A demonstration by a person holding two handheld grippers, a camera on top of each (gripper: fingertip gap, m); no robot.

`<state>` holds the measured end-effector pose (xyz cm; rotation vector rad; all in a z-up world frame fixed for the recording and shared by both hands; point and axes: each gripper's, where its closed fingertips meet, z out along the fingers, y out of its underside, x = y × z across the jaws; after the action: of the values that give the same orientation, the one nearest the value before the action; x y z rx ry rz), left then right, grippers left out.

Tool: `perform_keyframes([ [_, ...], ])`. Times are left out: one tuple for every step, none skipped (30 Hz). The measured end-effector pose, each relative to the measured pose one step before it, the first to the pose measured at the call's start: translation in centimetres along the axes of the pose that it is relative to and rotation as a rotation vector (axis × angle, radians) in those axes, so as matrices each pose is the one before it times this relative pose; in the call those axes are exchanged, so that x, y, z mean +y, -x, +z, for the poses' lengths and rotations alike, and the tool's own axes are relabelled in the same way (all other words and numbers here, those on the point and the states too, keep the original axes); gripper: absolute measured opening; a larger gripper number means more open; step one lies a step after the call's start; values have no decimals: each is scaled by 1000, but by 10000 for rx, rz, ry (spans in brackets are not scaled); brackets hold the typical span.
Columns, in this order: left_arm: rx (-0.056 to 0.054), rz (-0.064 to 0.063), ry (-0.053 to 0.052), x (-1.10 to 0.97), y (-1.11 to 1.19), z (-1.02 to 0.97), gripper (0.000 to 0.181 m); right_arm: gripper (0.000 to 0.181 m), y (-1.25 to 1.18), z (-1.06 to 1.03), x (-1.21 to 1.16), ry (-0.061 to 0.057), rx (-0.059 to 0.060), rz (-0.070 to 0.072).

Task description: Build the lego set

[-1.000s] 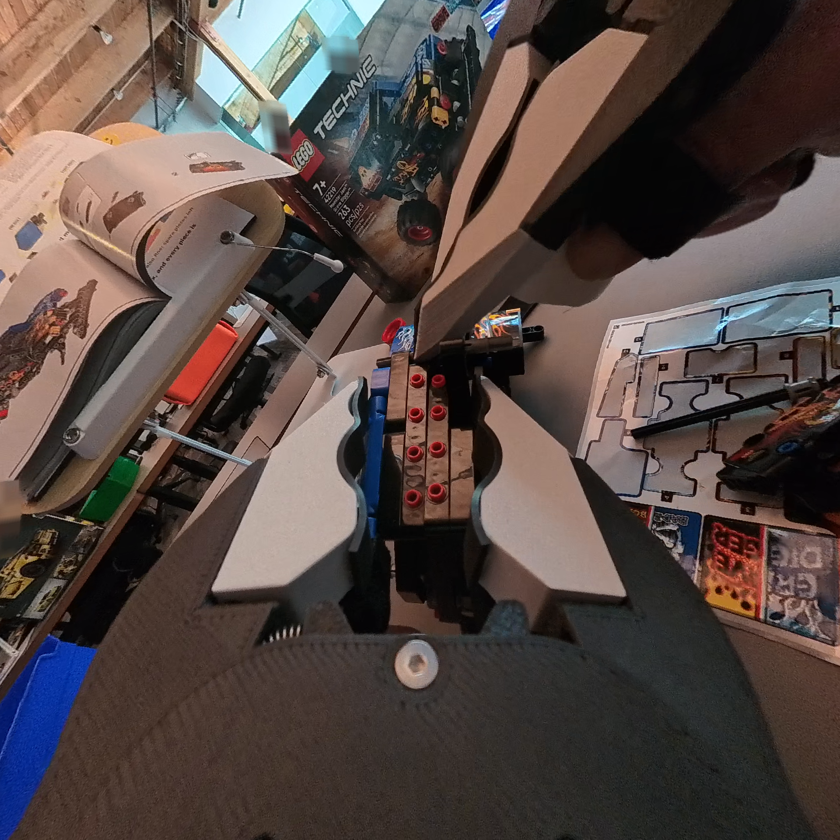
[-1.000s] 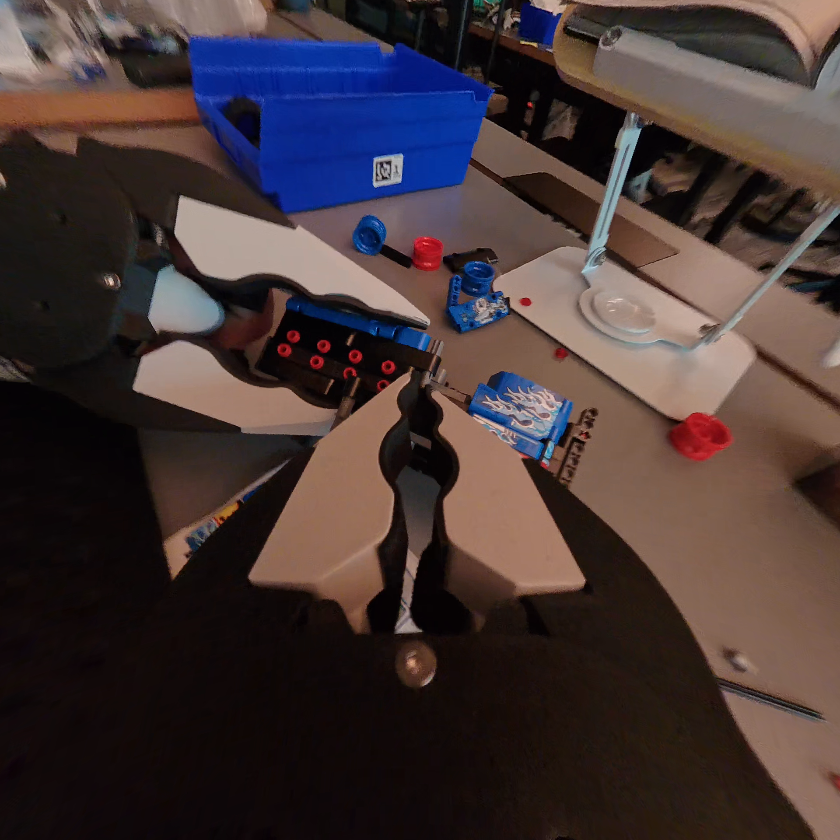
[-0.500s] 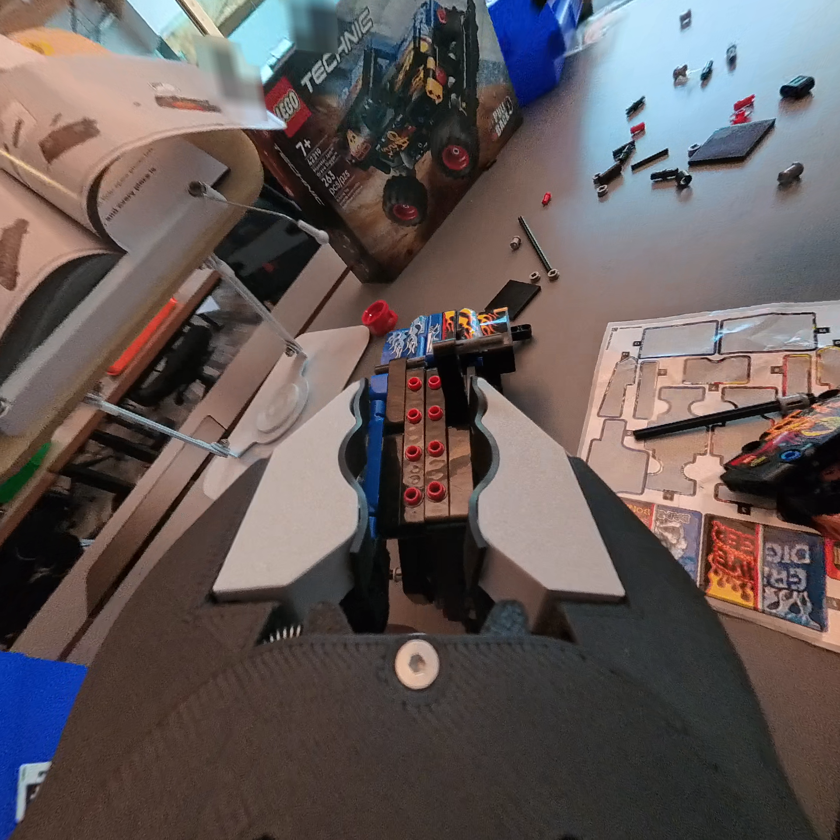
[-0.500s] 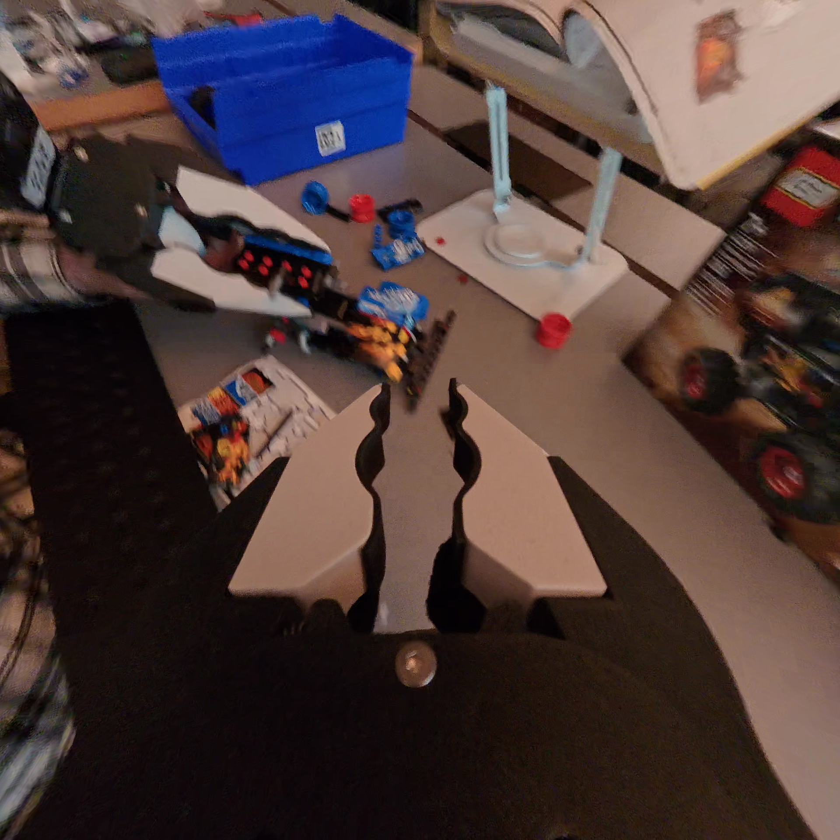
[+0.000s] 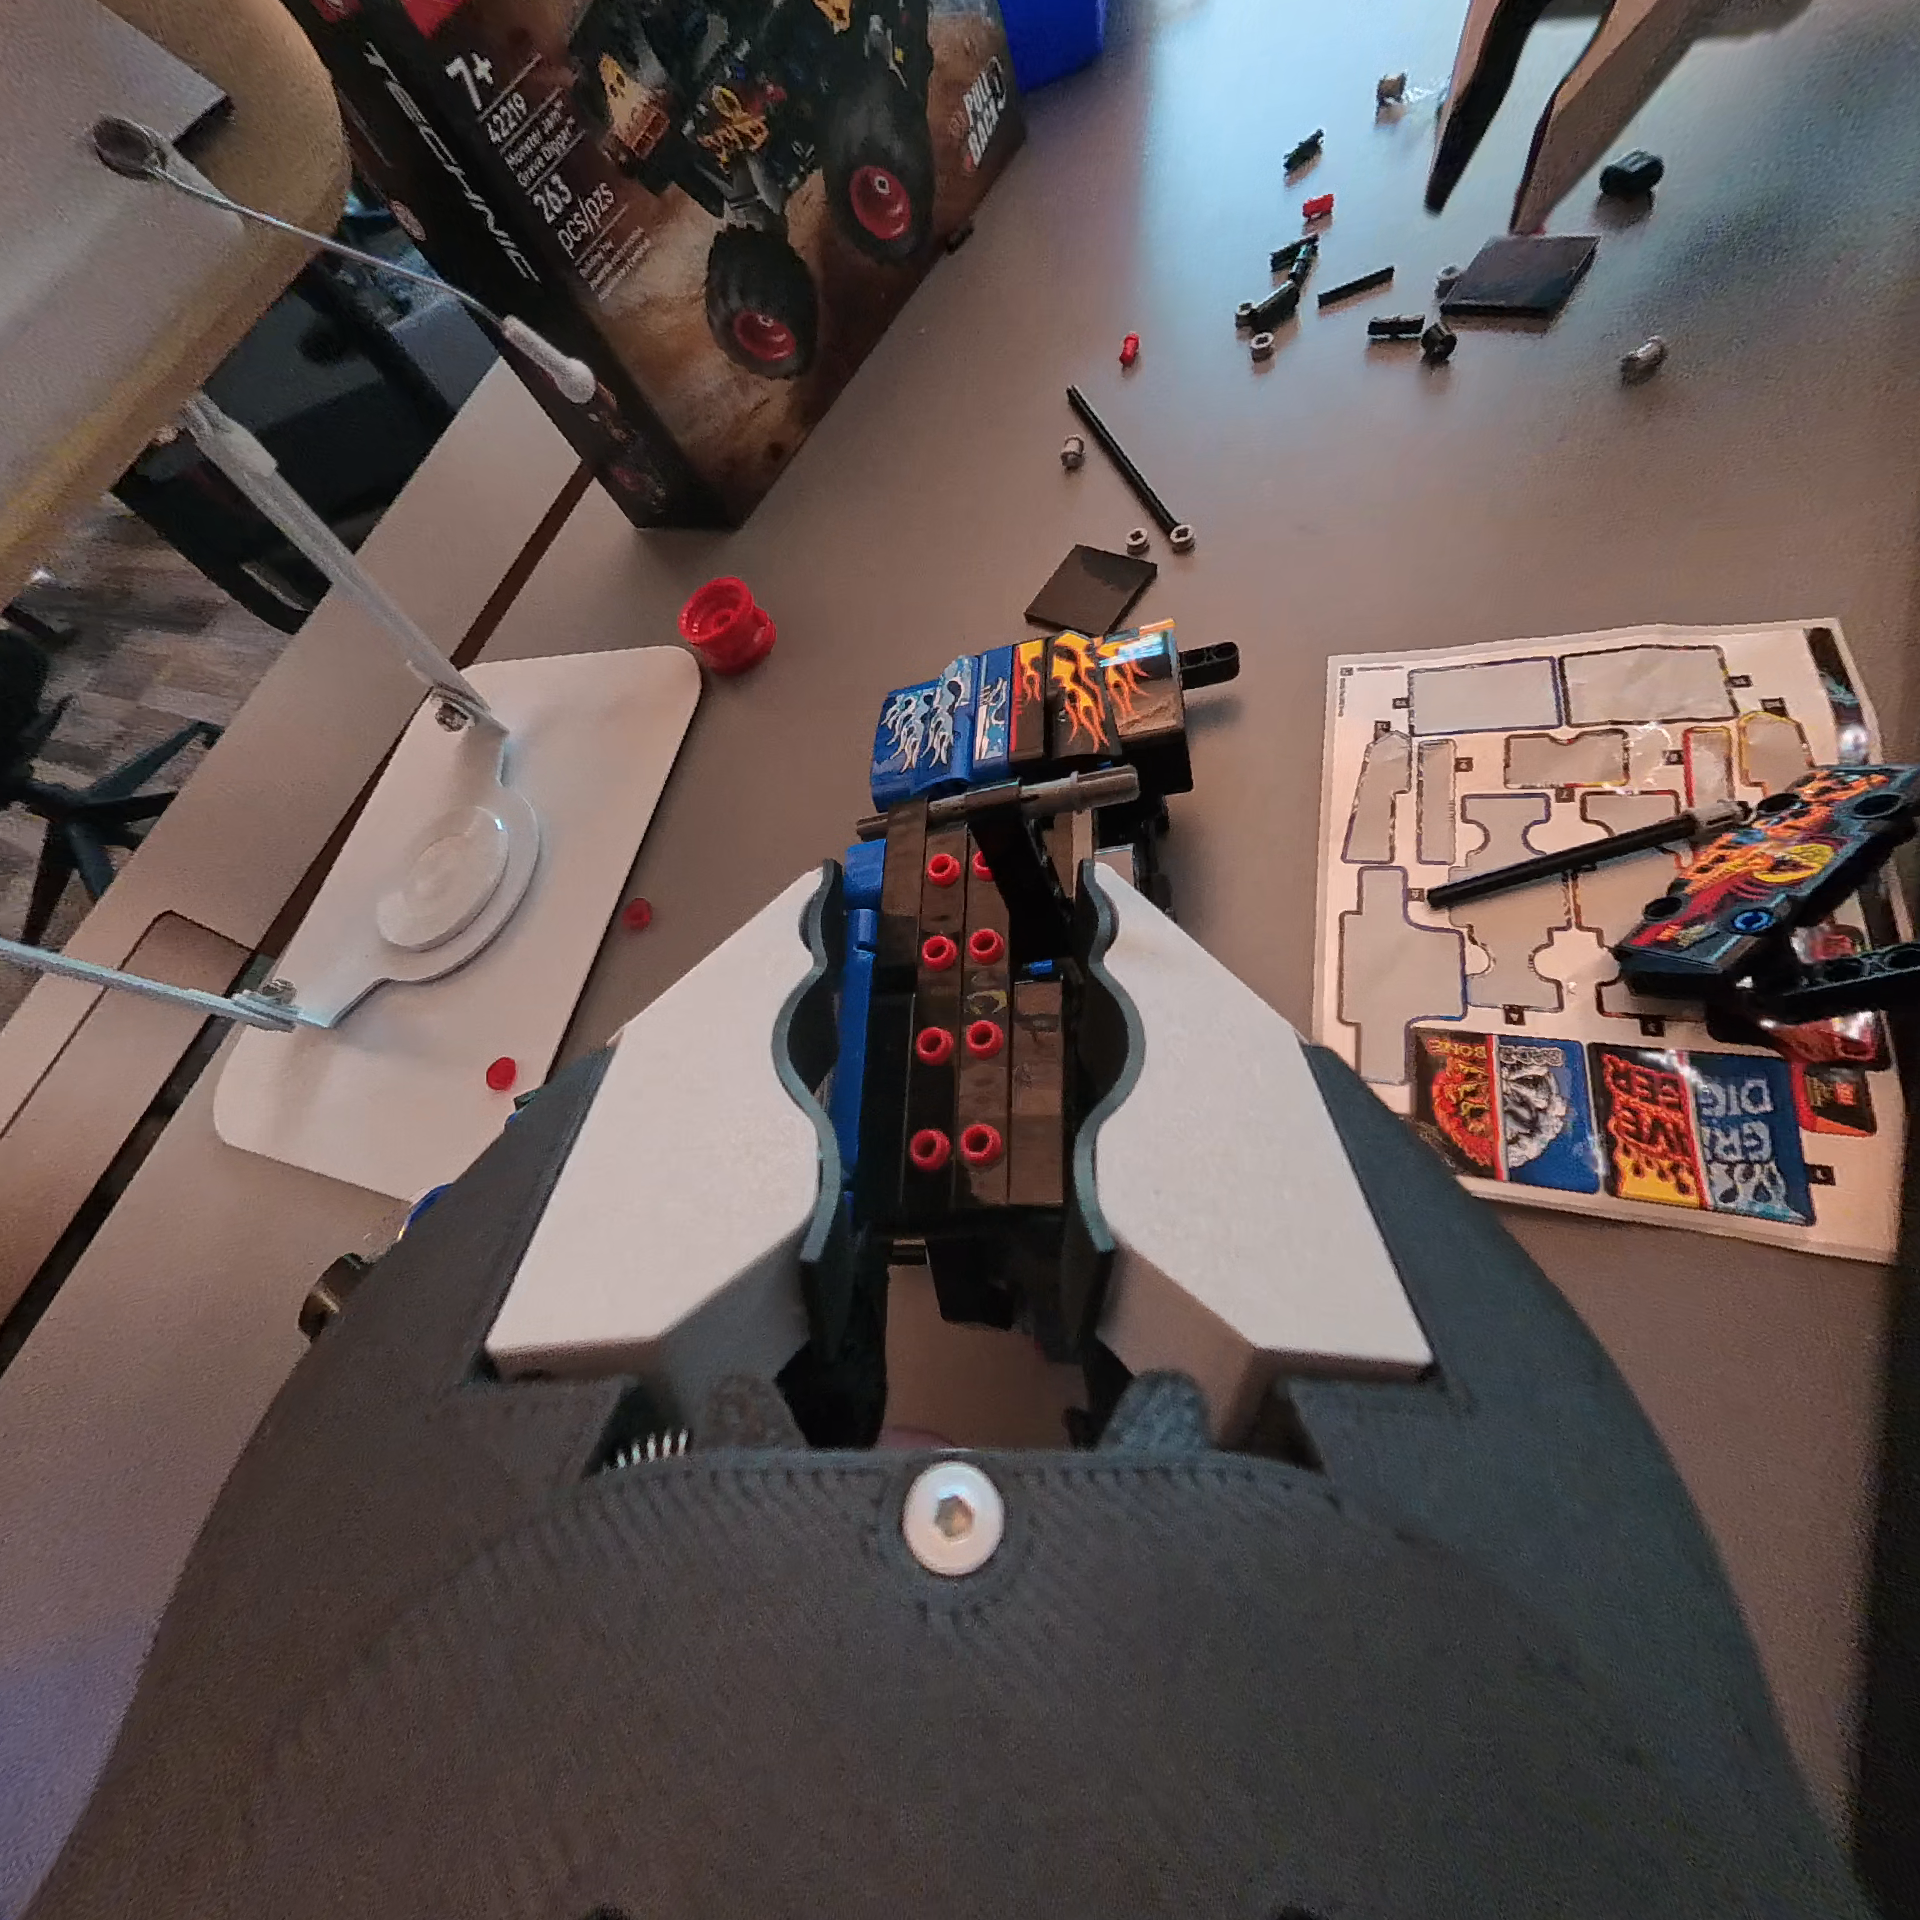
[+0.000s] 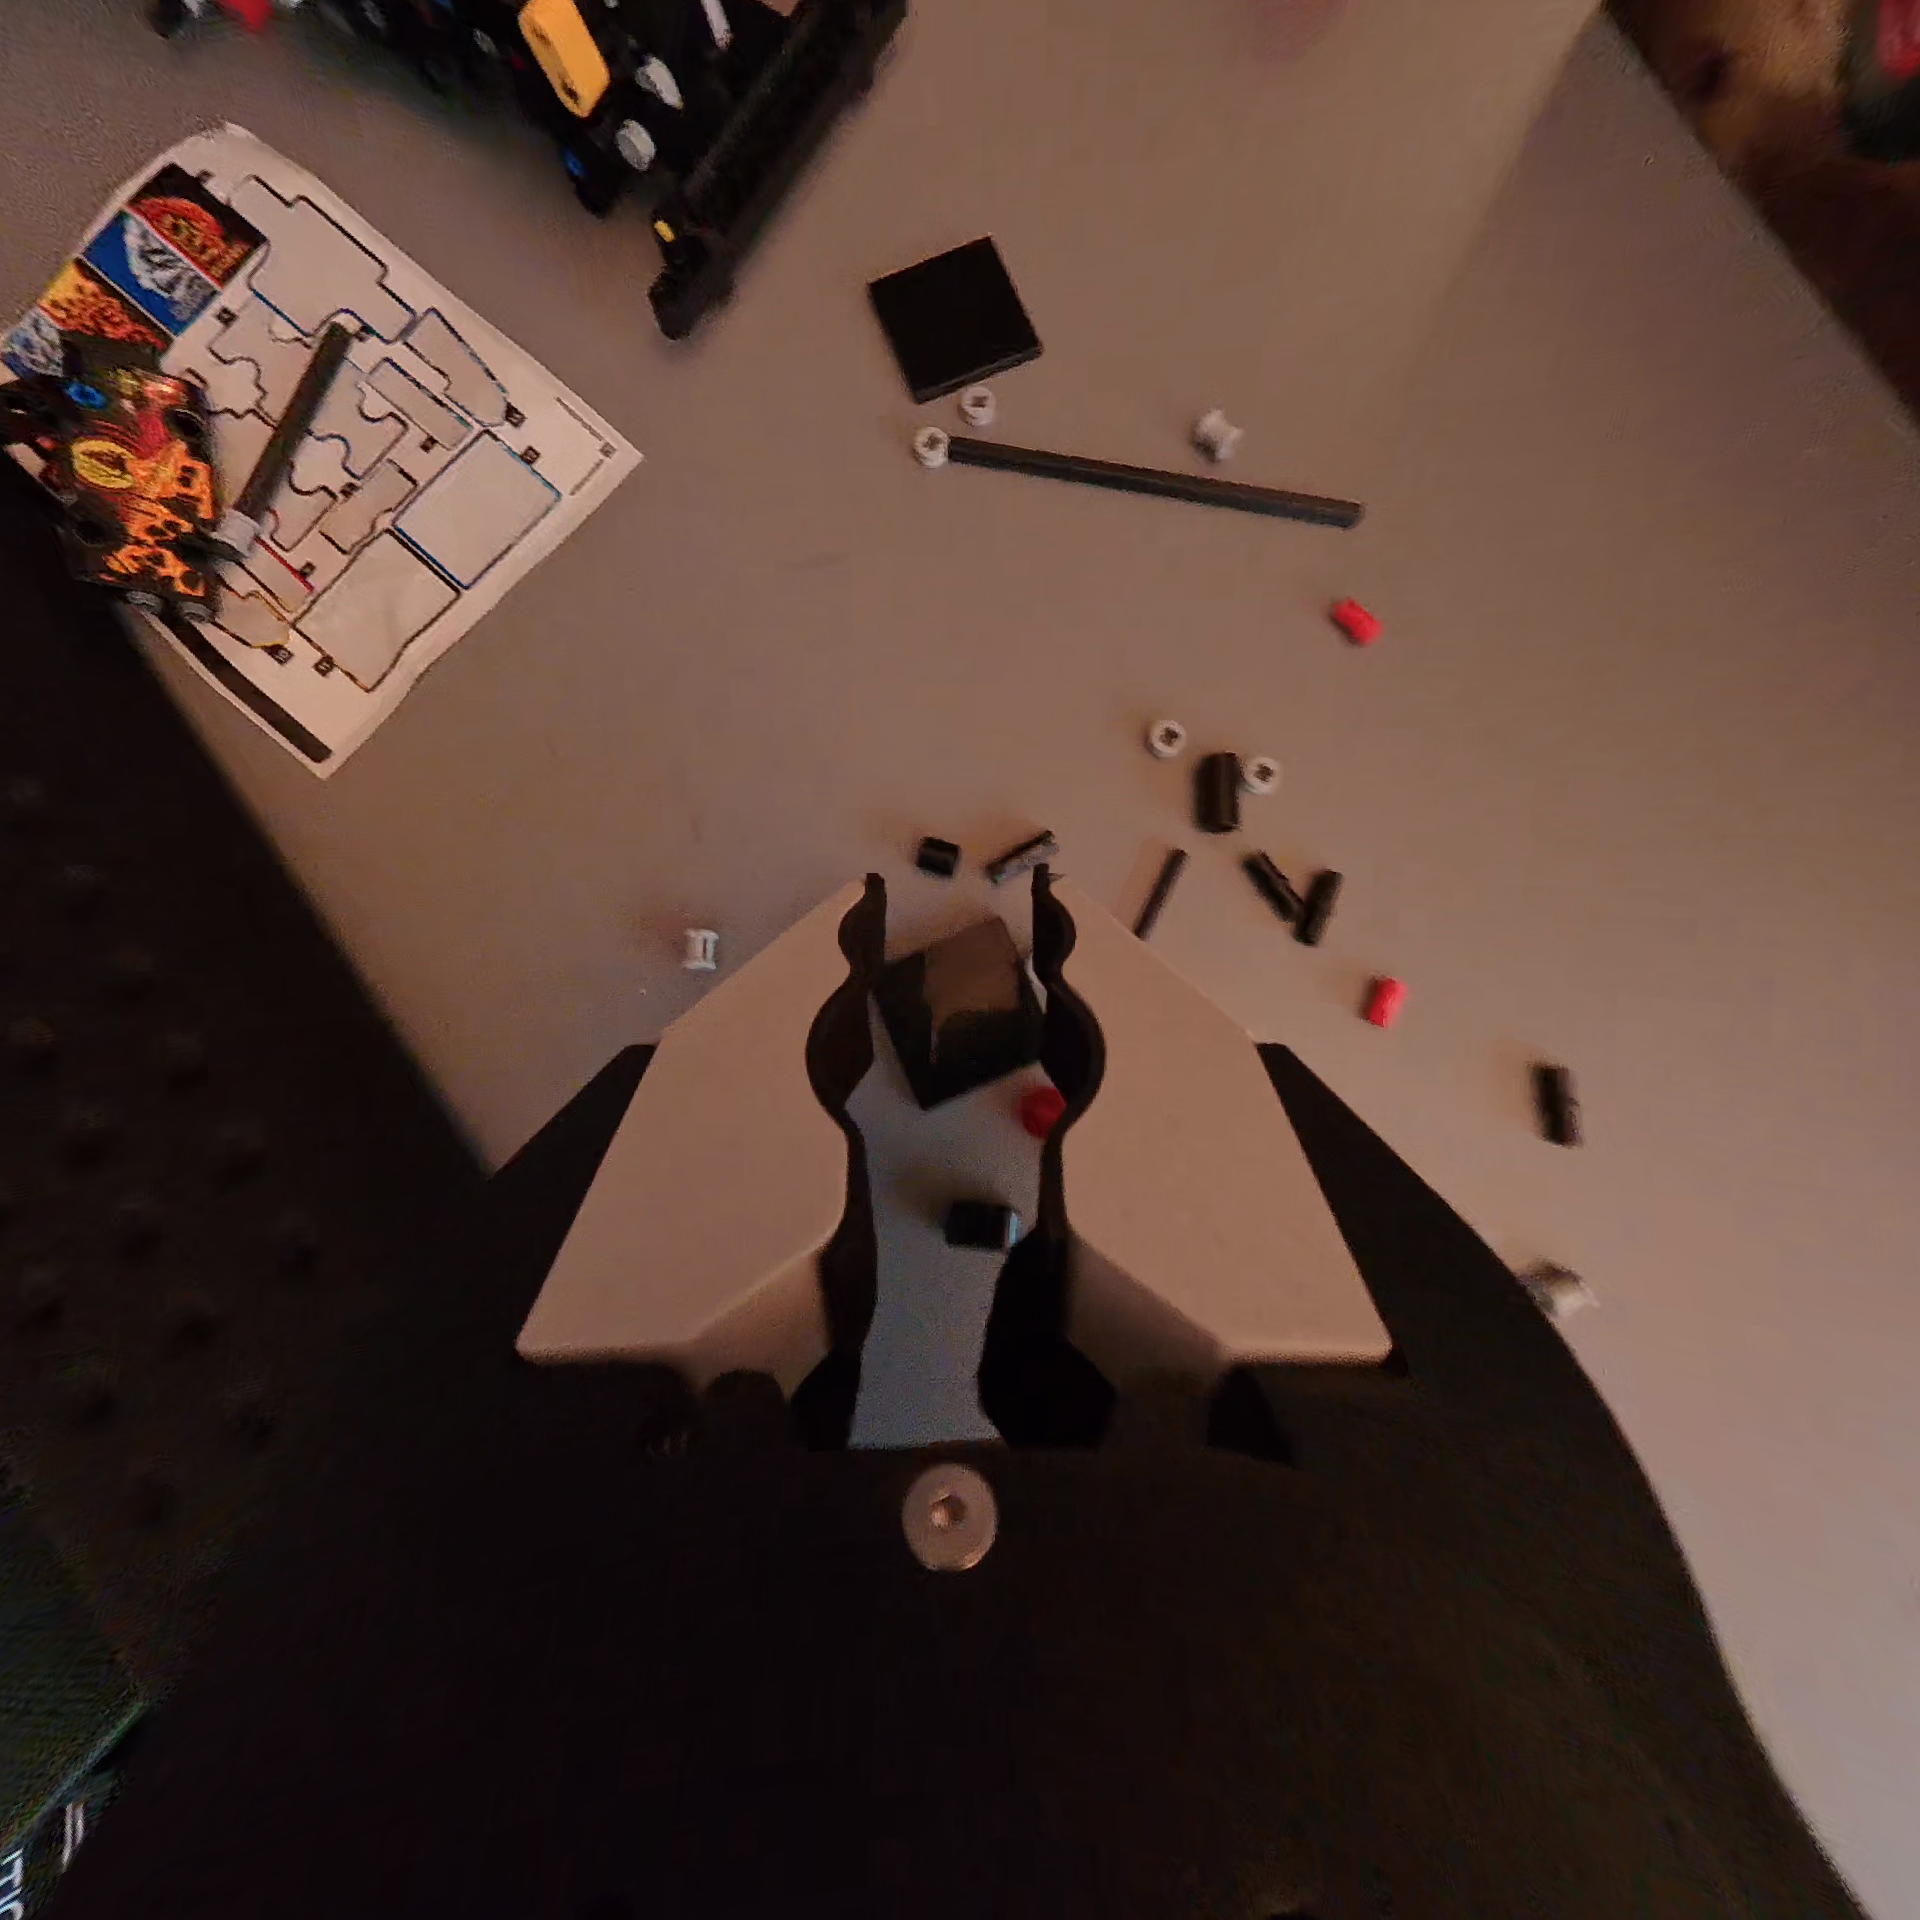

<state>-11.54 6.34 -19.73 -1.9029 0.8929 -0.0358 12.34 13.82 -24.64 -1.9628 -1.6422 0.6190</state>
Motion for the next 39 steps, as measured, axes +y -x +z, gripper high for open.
perform_keyframes([
  [53,-41,-46,60,62,8,43,27,267,626,95,118,-131,-27],
  [102,-46,-83,4,-86,-14,43,28,-196,480,319,295,205,-219],
  [39,38,-67,17,-34,-34,44,27,-486,174,86,135,378,-295],
  [14,52,-38,47,15,-35,44,26,-563,-116,-240,-100,309,-153],
  [53,33,-33,32,-9,-15,44,23,-631,-278,-388,-223,175,64],
  [80,29,-31,12,-20,-21,45,22,-725,-240,-362,-213,110,154],
  [60,32,-26,17,20,-34,45,22,-873,-82,-203,-97,162,118],
  [33,9,-48,10,32,-4,45,20,-832,135,-25,13,138,49],
  [14,-30,-75,-6,31,19,45,20,-505,348,67,78,-33,47],
  [20,-30,-77,12,-26,13,45,20,-265,484,9,80,-86,13],
  [16,-5,-41,51,-45,19,46,18,-228,465,-13,80,15,-92],
  [-12,31,-32,36,-15,-6,47,15,-186,442,108,183,53,-119],
  [-18,13,-15,12,-1,-6,47,11,-107,458,217,239,6,-85],
  [-8,-5,-23,0,-3,-6,47,9,13,422,148,167,-52,-56],
  [-19,-4,-29,-3,-4,-1,47,6,160,323,-60,9,-108,-50],
  [-26,-3,-36,3,4,-4,47,5,182,176,-202,-93,-125,12],
  [-19,-21,-22,15,4,-7,48,5,123,61,-127,-37,-107,45],
  [2,-22,-13,-4,-17,-15,48,5,3,-37,-22,24,-17,-3],
  [12,-2,-5,-20,-24,-21,49,5,75,-203,-208,-71,6,-10],
  [6,-22,15,10,16,-6,49,5,296,-361,-443,-136,-65,50],
  [65,-53,8,-7,-38,-19,51,5,436,-438,-700,-165,-30,-27],
  [64,-64,-1,-11,-51,8,52,5,662,-431,-1090,-268,-34,-122],
  [-2,-41,7,10,47,42,55,5,1104,-361,-1573,-394,-217,-76],
  [12,-30,-15,-25,25,37,56,5,1450,-198,-1965,-502,-342,-27],
  [86,-48,18,12,-90,50,56,5,1590,118,-2104,-517,-359,-6],
  [26,-14,20,-9,-20,47,55,5,1592,491,-2002,-454,-323,-12],
  [-77,37,13,-42,42,39,54,5,1366,750,-1769,-378,-212,-17],
  [-89,-5,51,2,10,79,52,5,1260,876,-1602,-385,-212,45],
  [-102,-17,11,-42,-23,78,50,5,1285,979,-1383,-370,-314,161],
  [-205,-36,49,19,128,71,47,5,1037,1135,-910,-208,-240,165],
  [-134,-62,18,-33,-4,34,47,5,443,1132,-515,-56,51,68],
  [-99,-32,-37,-97,-92,30,47,5,135,1056,-341,-32,172,14],
  [-122,-69,-27,-79,-52,60,47,5,269,990,-107,55,41,44],
  [-154,-51,-11,-74,-7,74,47,5,408,867,8,95,-24,26],
  [-138,24,12,-58,-45,60,47,5,275,680,-44,52,94,-30],
  [-129,-2,38,-44,-16,79,47,5,105,548,22,86,168,-47],
  [-113,-46,11,-57,16,93,47,5,-45,433,37,85,203,11],
  [-58,-12,-8,-53,-15,63,48,4,-123,299,-53,11,197,84],
  [-35,8,-11,-42,-4,37,47,4,-78,225,-43,9,149,76],
])
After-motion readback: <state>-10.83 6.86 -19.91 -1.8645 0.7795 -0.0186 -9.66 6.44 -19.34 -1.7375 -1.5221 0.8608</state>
